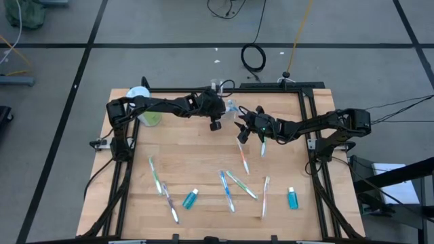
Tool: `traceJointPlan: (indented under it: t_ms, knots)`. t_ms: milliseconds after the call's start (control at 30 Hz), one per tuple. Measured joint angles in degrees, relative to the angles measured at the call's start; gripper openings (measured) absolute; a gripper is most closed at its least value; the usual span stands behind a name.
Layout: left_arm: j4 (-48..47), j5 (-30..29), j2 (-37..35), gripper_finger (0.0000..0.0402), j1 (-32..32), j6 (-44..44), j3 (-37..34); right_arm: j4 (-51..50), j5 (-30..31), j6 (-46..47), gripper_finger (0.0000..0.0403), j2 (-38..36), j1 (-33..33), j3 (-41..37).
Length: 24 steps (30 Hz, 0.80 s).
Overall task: Pick & Place toothbrushing station
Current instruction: Adjust the blue mouthwash in the transparent organizer
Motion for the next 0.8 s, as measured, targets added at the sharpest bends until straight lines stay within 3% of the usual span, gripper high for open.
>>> traceJointPlan:
  t_ms: [100,267,800]
  knots:
    - [0.15,-0.39,0.00,0.0066,-0.15,0.42,0.00,-0.02,0.00,-0.01,0.0155,-0.01,0.00,0.00]
    - [0.44,-0.61,0.00,0.0010,-0.15,1.85,-0.02,0.00,0.00,-0.01,0.0155,-0.01,0.00,0.00]
    - [-1.82,-0.02,-3.50,0.0004,-0.83,2.55,1.33,-0.87,0.00,-0.25,0.0155,-0.01,0.00,0.00]
